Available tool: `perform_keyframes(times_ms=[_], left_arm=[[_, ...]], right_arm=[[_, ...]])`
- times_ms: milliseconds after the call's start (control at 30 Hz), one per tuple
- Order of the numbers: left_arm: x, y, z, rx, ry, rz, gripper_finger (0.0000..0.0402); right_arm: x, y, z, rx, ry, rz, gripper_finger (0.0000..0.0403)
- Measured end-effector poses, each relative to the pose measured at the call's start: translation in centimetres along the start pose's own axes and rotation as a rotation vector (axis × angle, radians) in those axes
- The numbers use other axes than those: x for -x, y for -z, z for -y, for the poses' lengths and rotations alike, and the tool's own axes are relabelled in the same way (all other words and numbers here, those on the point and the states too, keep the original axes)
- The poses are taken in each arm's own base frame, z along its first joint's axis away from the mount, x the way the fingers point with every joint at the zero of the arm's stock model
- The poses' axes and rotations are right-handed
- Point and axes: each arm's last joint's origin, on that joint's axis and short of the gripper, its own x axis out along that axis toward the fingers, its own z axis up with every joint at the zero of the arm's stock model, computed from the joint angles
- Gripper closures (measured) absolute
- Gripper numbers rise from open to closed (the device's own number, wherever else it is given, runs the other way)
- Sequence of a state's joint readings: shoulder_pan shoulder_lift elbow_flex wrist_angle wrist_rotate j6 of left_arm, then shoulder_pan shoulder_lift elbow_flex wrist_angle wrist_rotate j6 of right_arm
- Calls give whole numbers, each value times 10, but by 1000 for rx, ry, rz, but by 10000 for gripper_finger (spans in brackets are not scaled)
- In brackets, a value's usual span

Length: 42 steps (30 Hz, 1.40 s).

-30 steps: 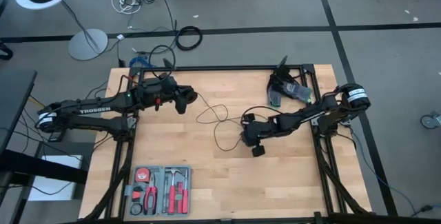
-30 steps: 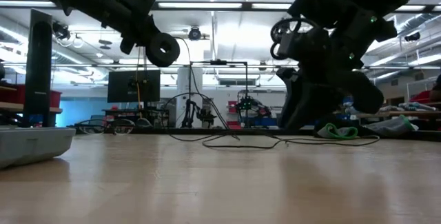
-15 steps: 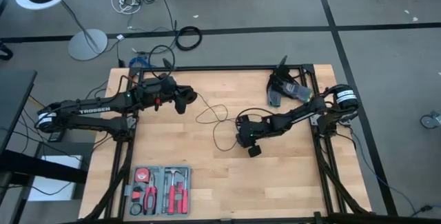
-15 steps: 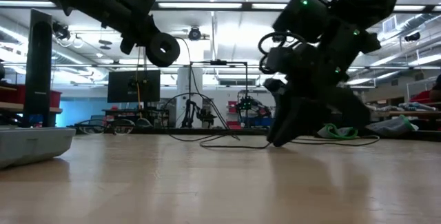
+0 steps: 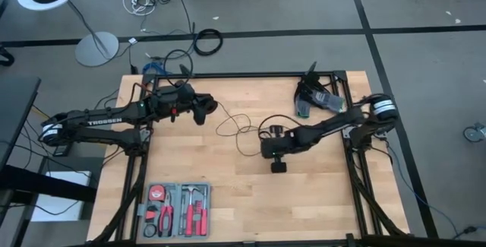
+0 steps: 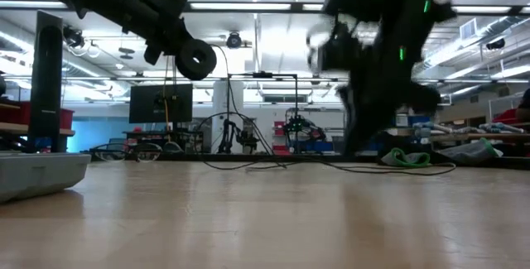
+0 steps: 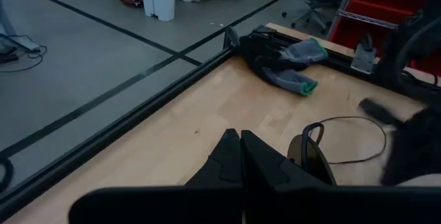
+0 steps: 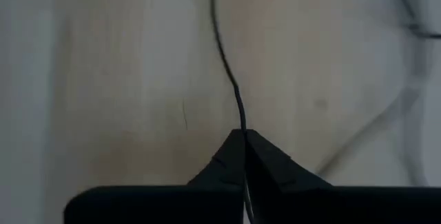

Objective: Coil cords
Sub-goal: Coil the black wire onto the black spool

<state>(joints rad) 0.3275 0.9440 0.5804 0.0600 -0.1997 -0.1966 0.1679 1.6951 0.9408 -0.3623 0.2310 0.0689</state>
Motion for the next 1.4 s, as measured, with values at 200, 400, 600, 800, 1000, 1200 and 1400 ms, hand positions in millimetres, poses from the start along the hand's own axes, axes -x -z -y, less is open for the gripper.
perform_keyframes(times_ms=[200,400,600,800,1000,1200,1400], left_arm=[[0,-4,-1,-31,-70,53,401],[1,-10,-3,-60,-154,122,401],[1,-13,-4,-69,-208,151,401],[3,-15,-6,-77,-259,161,401],[14,-30,-7,-115,-323,143,401],[28,-49,-8,-149,-368,202,401],[44,-69,-8,-173,-398,250,401]], right_arm=[[94,-12,-15,-166,139,46,402],[188,-6,-28,-336,224,200,402],[242,16,-27,-521,302,138,403],[268,23,-27,-609,229,145,403],[269,27,-26,-618,220,138,403],[236,40,-40,-647,307,72,403],[178,79,-77,-759,307,74,403]])
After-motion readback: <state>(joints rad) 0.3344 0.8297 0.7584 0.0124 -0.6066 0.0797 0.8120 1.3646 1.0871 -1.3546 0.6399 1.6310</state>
